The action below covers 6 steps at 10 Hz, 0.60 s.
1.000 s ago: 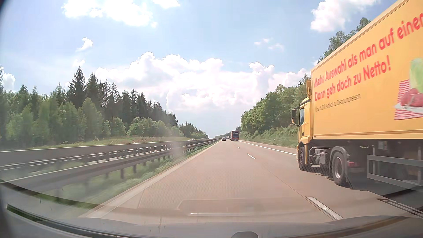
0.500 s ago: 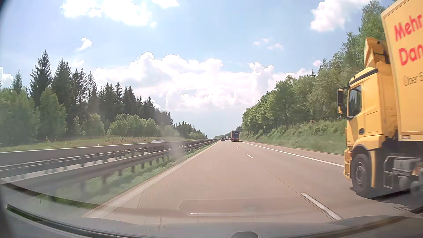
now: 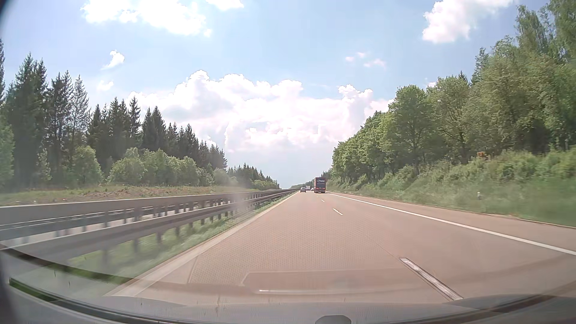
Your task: Follow the waypoints while adhering to traffic rules and regulations
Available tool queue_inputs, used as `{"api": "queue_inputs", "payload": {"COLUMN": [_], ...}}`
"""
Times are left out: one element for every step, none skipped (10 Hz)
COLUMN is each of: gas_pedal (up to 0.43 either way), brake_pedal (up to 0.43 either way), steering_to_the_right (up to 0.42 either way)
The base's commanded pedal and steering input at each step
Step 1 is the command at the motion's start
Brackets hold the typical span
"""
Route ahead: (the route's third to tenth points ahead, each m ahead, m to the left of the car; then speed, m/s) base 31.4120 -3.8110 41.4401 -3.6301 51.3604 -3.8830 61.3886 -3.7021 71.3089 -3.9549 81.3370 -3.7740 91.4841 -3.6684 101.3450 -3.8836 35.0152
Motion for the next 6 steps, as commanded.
{"api": "queue_inputs", "payload": {"gas_pedal": [0.378,0.378,0.378,0.378,0.378,0.378], "brake_pedal": [0.000,0.000,0.000,0.000,0.000,0.000], "steering_to_the_right": [0.000,-0.001,-0.001,-0.001,-0.001,-0.001]}}
